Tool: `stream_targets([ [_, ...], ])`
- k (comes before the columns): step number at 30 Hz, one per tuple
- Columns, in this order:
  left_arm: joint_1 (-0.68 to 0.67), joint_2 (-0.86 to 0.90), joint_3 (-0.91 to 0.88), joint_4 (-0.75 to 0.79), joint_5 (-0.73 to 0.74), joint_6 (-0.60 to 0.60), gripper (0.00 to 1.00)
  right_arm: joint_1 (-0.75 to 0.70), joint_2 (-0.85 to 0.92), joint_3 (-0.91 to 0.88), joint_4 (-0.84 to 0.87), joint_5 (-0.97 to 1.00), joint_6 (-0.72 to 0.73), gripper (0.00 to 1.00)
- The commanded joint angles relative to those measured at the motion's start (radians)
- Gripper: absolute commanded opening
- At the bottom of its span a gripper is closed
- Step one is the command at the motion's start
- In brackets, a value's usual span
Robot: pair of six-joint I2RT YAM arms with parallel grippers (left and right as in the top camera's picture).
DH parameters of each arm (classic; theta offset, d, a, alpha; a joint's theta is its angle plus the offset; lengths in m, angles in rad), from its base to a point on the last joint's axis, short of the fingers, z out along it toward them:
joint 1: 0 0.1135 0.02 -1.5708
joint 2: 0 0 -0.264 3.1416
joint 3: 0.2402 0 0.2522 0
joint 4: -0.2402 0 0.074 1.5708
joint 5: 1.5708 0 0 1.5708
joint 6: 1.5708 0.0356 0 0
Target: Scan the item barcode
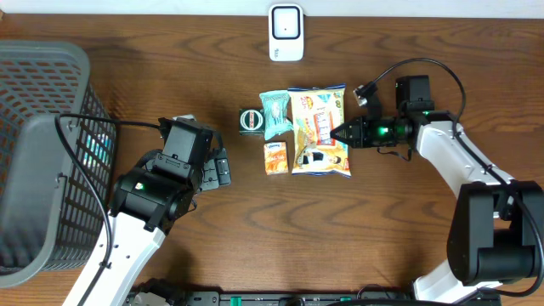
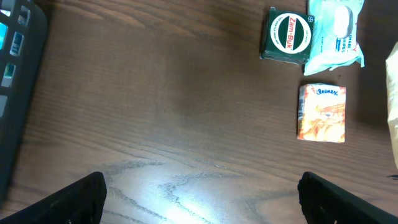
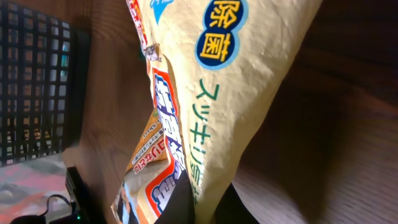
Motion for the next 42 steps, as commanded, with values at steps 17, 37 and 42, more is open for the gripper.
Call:
stream_targets([
  [17,0.003,0.004,0.004,-0.002,-0.017,0.002,0.98,0.041,-0.015,0.003,0.026,-0.031,0.039,0.01],
  [37,0.003,0.004,0.004,-0.002,-0.016,0.002,0.98,0.063,-0.013,0.062,0.244,-0.042,0.25,0.01],
  [42,0.003,0.004,0.004,-0.002,-0.016,0.002,0.98,0.082,0.025,0.195,0.244,-0.042,0.259,0.01],
])
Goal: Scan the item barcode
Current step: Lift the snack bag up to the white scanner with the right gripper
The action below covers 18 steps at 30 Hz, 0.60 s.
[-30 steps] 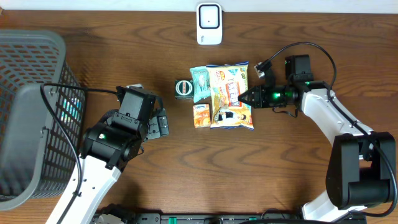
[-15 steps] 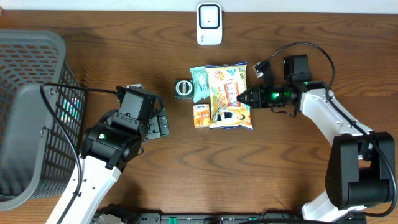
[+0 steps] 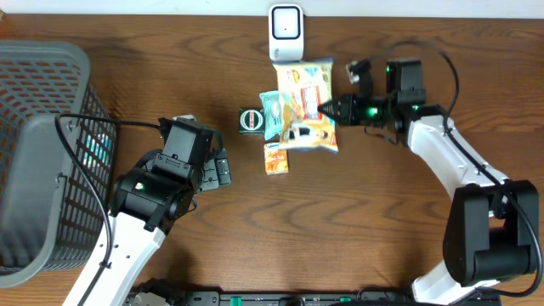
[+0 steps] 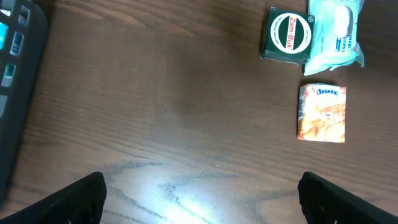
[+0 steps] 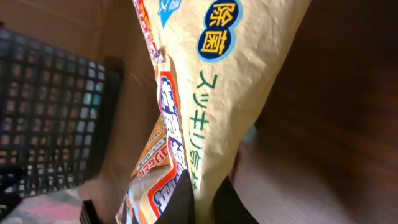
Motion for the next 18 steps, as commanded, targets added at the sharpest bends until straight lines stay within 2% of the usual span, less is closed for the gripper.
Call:
stream_targets([
  [1,0.003,0.004,0.004,-0.002,-0.016,0.002,0.98,0.022,0.039,0.153,0.011,-0.037,0.047,0.01],
  [10,0.003,0.004,0.004,-0.002,-0.016,0.002,0.98,0.056,0.297,0.554,-0.124,-0.036,0.054,0.01],
  [18,0.003,0.004,0.004,-0.002,-0.016,0.002,0.98,0.055,0.497,0.84,-0.137,-0.029,0.079,0.01],
])
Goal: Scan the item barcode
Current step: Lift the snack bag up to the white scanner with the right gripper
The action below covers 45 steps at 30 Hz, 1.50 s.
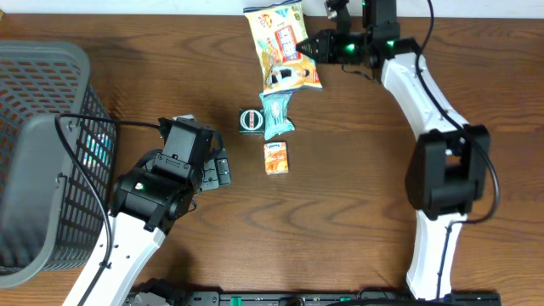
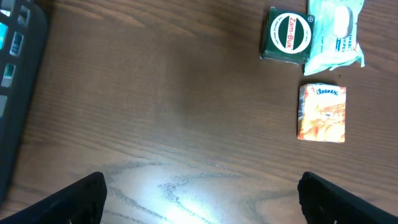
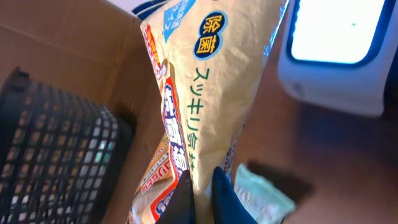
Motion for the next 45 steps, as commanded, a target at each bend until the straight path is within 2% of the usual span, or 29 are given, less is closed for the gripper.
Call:
stream_targets([
  [1,0.003,0.004,0.004,-0.002,-0.016,0.002,0.98,0.007,0.05,0.122,0.008,-0.02,0.037,0.01],
  [6,0.003,0.004,0.004,-0.002,-0.017,0.002,0.98,0.011,0.132,0.208,0.037,0.052,0.068,0.01],
  [12,0.003,0.004,0.004,-0.002,-0.017,0.002,0.98,-0.011,0.149,0.217,0.074,0.126,0.07,0.01],
  [25,0.003,0.004,0.004,-0.002,-0.017,0.002,0.98,-0.084,0.147,0.217,0.05,0.125,0.039,0.01],
  [33,0.003,0.004,0.004,-0.002,-0.017,0.002,0.98,-0.211,0.125,0.217,-0.165,0.071,-0.096,0.01],
  [35,0.003,0.004,0.004,-0.002,-0.016,0.002,0.98,-0.232,0.125,0.217,-0.241,0.071,-0.145,0.09],
  [37,0.003,0.004,0.004,-0.002,-0.016,0.002,0.98,-0.238,0.125,0.217,-0.311,0.072,-0.198,0.23],
  [40,0.003,0.004,0.004,-0.002,-0.016,0.002,0.98,-0.227,0.125,0.217,-0.354,0.072,-0.23,0.31],
  [41,0.003,0.004,0.004,-0.002,-0.017,0.002,0.98,-0.219,0.125,0.217,-0.354,0.072,-0.229,0.38],
  [44,0.003,0.004,0.004,-0.002,-0.016,0.002,0.98,-0.188,0.125,0.217,-0.362,0.127,-0.214,0.71],
  [45,0.003,0.004,0.004,-0.002,-0.017,0.002,0.98,-0.177,0.125,0.217,-0.386,0.188,-0.188,0.76],
])
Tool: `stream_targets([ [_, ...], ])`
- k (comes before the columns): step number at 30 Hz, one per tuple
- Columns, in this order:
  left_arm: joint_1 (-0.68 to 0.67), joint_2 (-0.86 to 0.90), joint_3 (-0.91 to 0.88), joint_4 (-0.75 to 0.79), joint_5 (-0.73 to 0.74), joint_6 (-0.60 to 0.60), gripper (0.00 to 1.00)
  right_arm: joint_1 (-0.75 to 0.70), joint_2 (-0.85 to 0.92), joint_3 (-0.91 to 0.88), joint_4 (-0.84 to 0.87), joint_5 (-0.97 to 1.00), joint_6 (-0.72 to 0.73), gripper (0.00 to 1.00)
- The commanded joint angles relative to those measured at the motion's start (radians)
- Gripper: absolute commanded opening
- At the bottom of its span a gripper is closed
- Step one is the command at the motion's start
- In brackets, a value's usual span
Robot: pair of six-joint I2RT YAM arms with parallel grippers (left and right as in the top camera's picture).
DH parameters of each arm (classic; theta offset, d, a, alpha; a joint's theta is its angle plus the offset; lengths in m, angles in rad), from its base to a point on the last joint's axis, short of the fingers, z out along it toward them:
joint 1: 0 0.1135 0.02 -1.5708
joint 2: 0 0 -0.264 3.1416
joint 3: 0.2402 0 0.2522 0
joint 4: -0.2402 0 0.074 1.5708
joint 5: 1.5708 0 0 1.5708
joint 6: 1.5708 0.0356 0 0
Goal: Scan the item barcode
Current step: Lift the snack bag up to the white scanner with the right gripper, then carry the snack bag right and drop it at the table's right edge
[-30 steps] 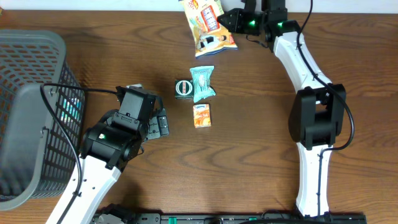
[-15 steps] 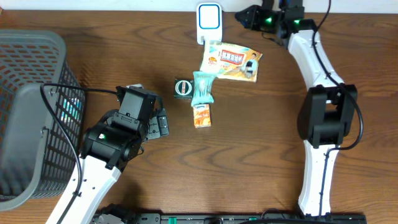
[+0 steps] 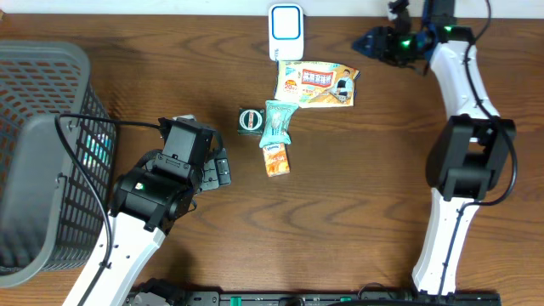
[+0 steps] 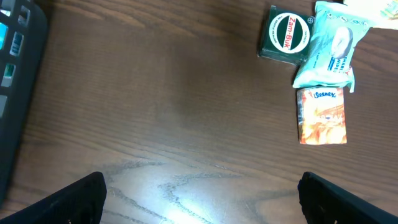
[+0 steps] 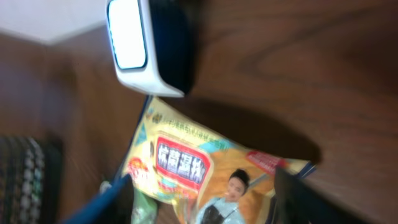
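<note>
The yellow snack packet (image 3: 316,83) lies flat on the table just in front of the white barcode scanner (image 3: 286,32). In the right wrist view the packet (image 5: 205,165) shows its printed face, with the scanner (image 5: 146,43) above it. My right gripper (image 3: 371,39) is open, off to the right of the packet and holding nothing; in its own view the right gripper (image 5: 204,177) has its fingers spread wide. My left gripper (image 4: 199,180) stands open over bare table, far from the packet.
A green Zam-Buk tin (image 3: 250,120), a teal wipes packet (image 3: 277,123) and an orange Kleenex pack (image 3: 276,159) sit mid-table. A grey mesh basket (image 3: 42,153) fills the left side. The table's back edge runs just behind the scanner.
My right gripper has let go of the yellow packet and moved right. The packet now lies flat before the scanner. The teal wipes packet has tilted and shifted slightly. The left arm has not moved.
My right gripper was shut on the yellow packet lying mid-table beside the other items. Then it held the packet lifted near the scanner, then up against the scanner at the back edge. Now the packet lies released in front of the scanner.
</note>
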Motion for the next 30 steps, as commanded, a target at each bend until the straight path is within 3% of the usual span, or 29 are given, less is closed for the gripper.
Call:
stream_targets([
  [1,0.003,0.004,0.004,-0.002,-0.017,0.002,0.98,0.059,-0.015,0.017,-0.053,0.14,0.021,0.8],
  [4,0.003,0.004,0.004,-0.002,-0.016,0.002,0.98,0.095,-0.014,0.015,-0.179,0.423,0.093,0.99],
  [7,0.003,0.004,0.004,-0.002,-0.017,0.002,0.98,0.114,-0.014,0.01,-0.253,0.514,0.104,0.99],
  [13,0.003,0.004,0.004,-0.002,-0.017,0.002,0.98,0.122,-0.014,-0.061,-0.257,0.452,0.104,0.99],
  [19,0.003,0.004,0.004,-0.002,-0.016,0.002,0.98,0.123,-0.014,-0.202,-0.091,0.294,0.103,0.99],
  [21,0.003,0.004,0.004,-0.002,-0.017,0.002,0.98,0.123,-0.014,-0.262,0.018,0.231,0.104,0.91],
  [22,0.003,0.004,0.004,-0.002,-0.017,0.002,0.98,0.123,-0.014,-0.281,0.057,0.207,0.104,0.81],
  [23,0.003,0.004,0.004,-0.002,-0.016,0.002,0.98,0.123,-0.014,-0.293,0.087,0.19,0.104,0.65],
  [25,0.003,0.004,0.004,-0.002,-0.017,0.002,0.98,0.123,-0.014,-0.294,0.101,0.19,0.103,0.13],
  [26,0.003,0.004,0.004,-0.002,-0.016,0.002,0.98,0.121,-0.014,-0.294,0.104,0.193,0.103,0.01],
  [30,0.003,0.004,0.004,-0.002,-0.016,0.002,0.98,0.089,-0.035,-0.276,0.084,0.192,0.098,0.01],
])
